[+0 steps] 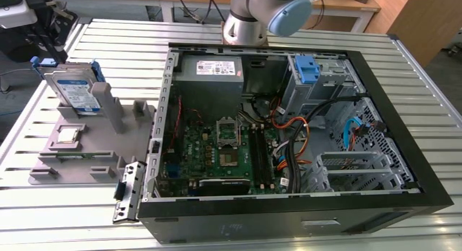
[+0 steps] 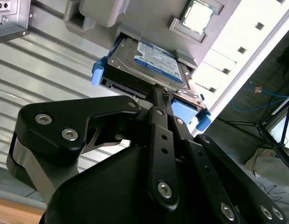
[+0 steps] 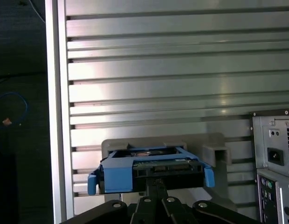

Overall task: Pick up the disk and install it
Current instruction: 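Reach for the disk, then pick up the disk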

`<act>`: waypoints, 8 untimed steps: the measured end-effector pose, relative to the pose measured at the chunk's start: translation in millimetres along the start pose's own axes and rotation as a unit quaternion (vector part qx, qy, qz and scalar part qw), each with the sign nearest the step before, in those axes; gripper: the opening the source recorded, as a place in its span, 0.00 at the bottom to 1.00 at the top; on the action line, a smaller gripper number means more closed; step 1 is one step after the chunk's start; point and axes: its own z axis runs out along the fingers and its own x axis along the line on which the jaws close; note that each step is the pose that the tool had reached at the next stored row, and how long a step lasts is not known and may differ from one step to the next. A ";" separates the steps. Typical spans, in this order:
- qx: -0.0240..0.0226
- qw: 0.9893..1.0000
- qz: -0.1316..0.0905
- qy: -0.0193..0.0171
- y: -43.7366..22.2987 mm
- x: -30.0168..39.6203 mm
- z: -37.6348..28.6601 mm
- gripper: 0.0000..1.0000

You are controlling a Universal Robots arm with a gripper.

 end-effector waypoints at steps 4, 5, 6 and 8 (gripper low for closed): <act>0.000 1.000 0.000 0.000 0.9 0.9 1.9 0.10; 0.000 1.000 0.000 0.000 0.9 1.0 2.1 0.10; 0.000 1.000 0.000 0.000 1.0 1.1 2.2 0.10; 0.000 1.000 0.000 0.000 1.0 1.1 3.2 0.10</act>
